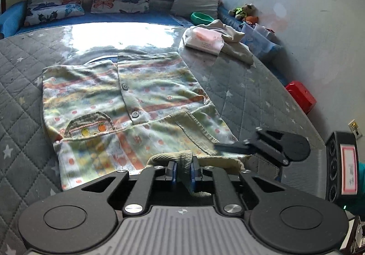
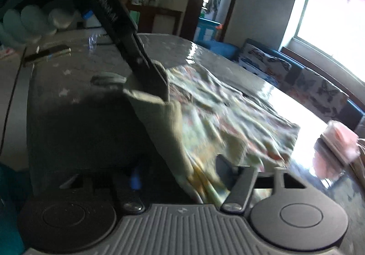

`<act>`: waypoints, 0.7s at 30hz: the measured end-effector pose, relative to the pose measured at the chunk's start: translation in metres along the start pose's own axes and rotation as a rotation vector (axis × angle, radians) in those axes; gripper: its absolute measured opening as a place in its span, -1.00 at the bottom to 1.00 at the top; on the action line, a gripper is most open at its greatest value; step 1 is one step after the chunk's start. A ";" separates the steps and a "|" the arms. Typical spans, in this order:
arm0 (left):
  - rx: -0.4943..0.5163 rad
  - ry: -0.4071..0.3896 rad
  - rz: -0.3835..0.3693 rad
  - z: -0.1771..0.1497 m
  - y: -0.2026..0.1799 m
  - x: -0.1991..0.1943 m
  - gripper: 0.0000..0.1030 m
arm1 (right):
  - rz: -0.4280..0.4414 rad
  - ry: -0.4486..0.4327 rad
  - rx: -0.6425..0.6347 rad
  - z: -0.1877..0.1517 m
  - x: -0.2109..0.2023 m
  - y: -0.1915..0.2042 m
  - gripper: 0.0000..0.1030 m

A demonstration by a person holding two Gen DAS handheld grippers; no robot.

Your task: Fold clothes

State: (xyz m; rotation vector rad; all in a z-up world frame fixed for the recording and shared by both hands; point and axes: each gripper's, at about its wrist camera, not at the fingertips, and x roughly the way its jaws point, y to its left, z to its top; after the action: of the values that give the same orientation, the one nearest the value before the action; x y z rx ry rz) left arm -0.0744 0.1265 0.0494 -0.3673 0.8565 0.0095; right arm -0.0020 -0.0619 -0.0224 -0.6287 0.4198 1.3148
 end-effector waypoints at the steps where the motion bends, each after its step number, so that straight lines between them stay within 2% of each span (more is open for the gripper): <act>1: 0.010 -0.005 -0.004 -0.002 0.001 -0.002 -0.73 | 0.015 0.003 0.013 0.004 0.002 -0.003 -0.27; 4: 0.045 -0.033 -0.003 -0.012 0.005 -0.014 -0.63 | 0.060 0.014 0.054 0.014 0.007 -0.011 -0.56; 5: 0.054 -0.047 0.002 -0.015 0.007 -0.019 -0.48 | 0.074 0.018 0.068 0.017 0.009 -0.014 -0.60; 6: 0.063 -0.063 0.015 -0.019 0.010 -0.025 -0.14 | 0.082 0.023 0.081 0.020 0.009 -0.016 -0.60; 7: 0.072 -0.081 0.039 -0.023 0.012 -0.031 0.05 | 0.090 0.028 0.094 0.023 0.010 -0.019 -0.61; 8: 0.086 -0.099 0.061 -0.027 0.014 -0.036 0.14 | 0.096 0.030 0.108 0.025 0.010 -0.021 -0.61; 13: 0.180 -0.148 0.120 -0.048 0.017 -0.048 0.19 | 0.100 0.033 0.159 0.033 0.011 -0.031 -0.62; 18: 0.367 -0.167 0.213 -0.063 0.004 -0.034 0.23 | 0.092 0.033 0.195 0.040 0.011 -0.037 -0.62; 21: 0.444 -0.161 0.256 -0.069 0.002 -0.019 0.23 | 0.074 0.034 0.197 0.043 0.011 -0.037 -0.62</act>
State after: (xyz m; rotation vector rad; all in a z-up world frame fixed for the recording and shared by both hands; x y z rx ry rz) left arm -0.1383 0.1088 0.0217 0.1593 0.7167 0.0842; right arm 0.0336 -0.0310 0.0104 -0.4749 0.5978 1.3150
